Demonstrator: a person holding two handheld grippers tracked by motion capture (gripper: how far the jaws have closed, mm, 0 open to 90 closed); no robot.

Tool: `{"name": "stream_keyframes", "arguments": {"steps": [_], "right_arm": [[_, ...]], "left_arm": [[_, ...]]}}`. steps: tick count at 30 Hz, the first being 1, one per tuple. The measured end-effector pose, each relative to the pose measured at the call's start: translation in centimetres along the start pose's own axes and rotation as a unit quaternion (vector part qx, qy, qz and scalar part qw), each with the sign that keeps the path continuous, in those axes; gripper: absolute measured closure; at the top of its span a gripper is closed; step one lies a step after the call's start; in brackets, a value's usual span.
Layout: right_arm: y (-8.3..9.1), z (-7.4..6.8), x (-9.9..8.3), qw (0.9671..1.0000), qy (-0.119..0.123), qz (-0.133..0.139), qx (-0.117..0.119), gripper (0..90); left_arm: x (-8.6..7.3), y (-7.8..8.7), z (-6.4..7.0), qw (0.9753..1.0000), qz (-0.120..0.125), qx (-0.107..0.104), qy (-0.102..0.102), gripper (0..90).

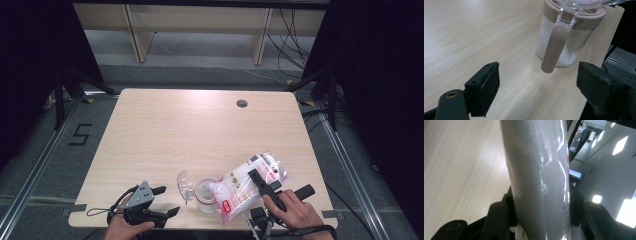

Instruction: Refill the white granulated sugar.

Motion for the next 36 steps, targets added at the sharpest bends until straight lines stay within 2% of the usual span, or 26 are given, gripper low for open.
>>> {"name": "stream_keyframes", "arguments": {"steps": [19, 36], "right_arm": [[-0.02, 0.03, -0.02, 1.0000, 0.001, -0.001, 0.006, 58.6], [-0.03, -0.04, -0.03, 1.0000, -0.001, 0.000, 0.000, 59.0]], "left_arm": [[0.00, -0.01, 0.00, 1.0000, 0.000, 0.000, 0.001, 18.6], [0.01, 0.00, 0.00, 1.0000, 0.000, 0.000, 0.000, 18.7]]}}
Point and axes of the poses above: each handheld gripper's, and its own axes: y roughly backward along the jaws, x roughly out of its top, z roughly to its right, the point moved 1 cm from there along -y, roughly forward along the jaws, and after that the axes turned 13 degrees about y, right-handed, at the moved point
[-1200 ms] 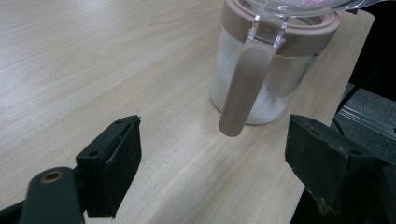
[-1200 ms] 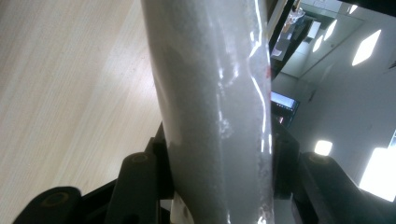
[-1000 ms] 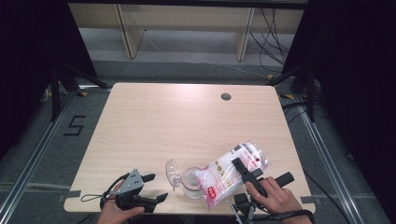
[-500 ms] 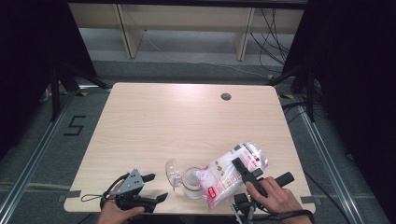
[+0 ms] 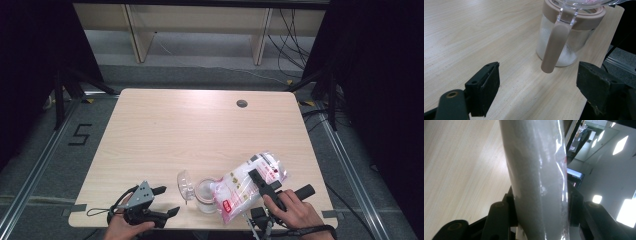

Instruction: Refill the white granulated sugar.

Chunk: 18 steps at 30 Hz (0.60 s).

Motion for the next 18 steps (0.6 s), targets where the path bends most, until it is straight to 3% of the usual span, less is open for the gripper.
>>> {"name": "stream_keyframes", "arguments": {"steps": [18], "right_arm": [[-0.06, -0.04, 0.06, 1.0000, 0.002, 0.002, -0.001, 59.8]], "left_arm": [[0.00, 0.00, -0.01, 1.0000, 0.000, -0.002, -0.001, 18.7]]}}
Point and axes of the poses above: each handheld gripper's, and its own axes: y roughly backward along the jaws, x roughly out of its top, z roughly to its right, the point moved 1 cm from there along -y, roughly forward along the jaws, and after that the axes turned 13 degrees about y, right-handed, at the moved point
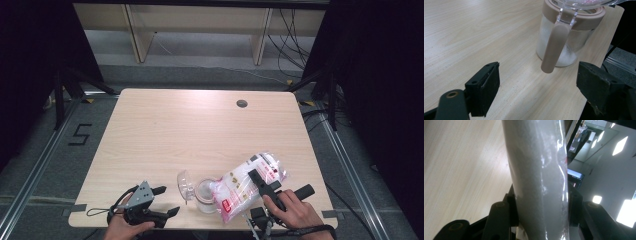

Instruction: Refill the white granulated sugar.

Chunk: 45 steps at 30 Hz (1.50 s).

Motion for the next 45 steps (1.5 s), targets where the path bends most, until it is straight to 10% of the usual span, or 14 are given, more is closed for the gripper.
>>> {"name": "stream_keyframes", "arguments": {"steps": [45], "right_arm": [[0.07, 0.13, 0.12, 0.9999, 0.009, -0.002, -0.007, 61.9]], "left_arm": [[0.00, -0.02, 0.00, 1.0000, 0.000, 0.000, 0.000, 18.8]]}}
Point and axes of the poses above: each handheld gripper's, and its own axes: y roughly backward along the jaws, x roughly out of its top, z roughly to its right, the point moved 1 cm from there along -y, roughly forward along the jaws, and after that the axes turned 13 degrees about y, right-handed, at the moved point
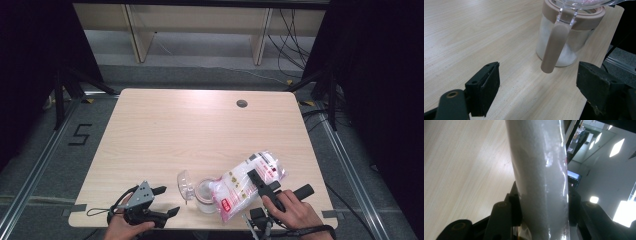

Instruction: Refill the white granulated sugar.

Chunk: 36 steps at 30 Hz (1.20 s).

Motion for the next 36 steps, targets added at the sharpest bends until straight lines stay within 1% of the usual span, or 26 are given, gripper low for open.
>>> {"name": "stream_keyframes", "arguments": {"steps": [1, 7, 8, 10, 11, 12, 17, 23, 24, 25, 26, 27, 32, 36], "right_arm": [[-0.02, 0.05, -0.02, 1.0000, 0.002, 0.001, 0.002, 61.9], [-0.06, -0.04, -0.09, 1.0000, -0.001, 0.002, 0.002, 62.3], [-0.12, 0.11, -0.10, 1.0000, 0.008, 0.006, 0.001, 62.4], [-0.08, -0.01, -0.08, 1.0000, 0.002, 0.002, 0.005, 62.6], [-0.09, -0.14, -0.09, 1.0000, -0.004, 0.001, 0.000, 62.7], [-0.09, -0.15, -0.09, 1.0000, -0.005, 0.001, 0.001, 62.8], [-0.08, -0.15, -0.09, 1.0000, -0.004, 0.001, 0.001, 63.5], [-0.07, -0.26, -0.04, 1.0000, -0.002, -0.002, 0.003, 64.8], [-0.10, -0.25, -0.02, 1.0000, -0.003, 0.000, 0.000, 65.0], [-0.17, -0.05, 0.00, 1.0000, 0.008, 0.006, -0.001, 65.3], [-0.14, -0.06, 0.04, 1.0000, 0.008, 0.005, 0.001, 65.4], [-0.09, -0.16, 0.08, 1.0000, 0.002, 0.002, 0.004, 65.4], [0.00, -0.15, 0.13, 1.0000, -0.002, 0.002, 0.005, 65.8], [-0.01, -0.13, 0.11, 1.0000, 0.002, 0.003, 0.007, 65.9]], "left_arm": [[0.00, 0.00, 0.00, 1.0000, 0.000, 0.000, 0.000, 18.8], [0.01, 0.01, -0.02, 1.0000, 0.001, 0.000, 0.000, 18.8], [0.00, 0.01, -0.01, 1.0000, 0.000, 0.000, 0.000, 18.8], [0.01, 0.01, 0.00, 1.0000, 0.000, 0.000, 0.000, 18.8], [0.01, 0.01, 0.01, 1.0000, 0.001, 0.000, 0.000, 18.8], [0.01, 0.01, 0.00, 1.0000, 0.000, 0.000, 0.000, 18.8], [0.01, -0.02, -0.01, 1.0000, 0.003, -0.001, 0.001, 18.8], [0.01, 0.00, 0.00, 1.0000, 0.001, -0.001, 0.001, 18.9], [0.01, 0.00, 0.00, 1.0000, 0.001, -0.001, 0.000, 18.9], [0.01, 0.02, 0.00, 1.0000, 0.000, 0.000, 0.000, 18.9], [0.00, 0.01, 0.00, 1.0000, 0.000, 0.000, 0.000, 18.9], [0.01, 0.01, 0.00, 1.0000, 0.000, 0.000, 0.000, 18.9], [0.00, 0.00, 0.00, 1.0000, 0.000, 0.000, 0.001, 18.9], [0.00, 0.03, 0.00, 1.0000, -0.002, 0.003, -0.002, 18.9]]}}
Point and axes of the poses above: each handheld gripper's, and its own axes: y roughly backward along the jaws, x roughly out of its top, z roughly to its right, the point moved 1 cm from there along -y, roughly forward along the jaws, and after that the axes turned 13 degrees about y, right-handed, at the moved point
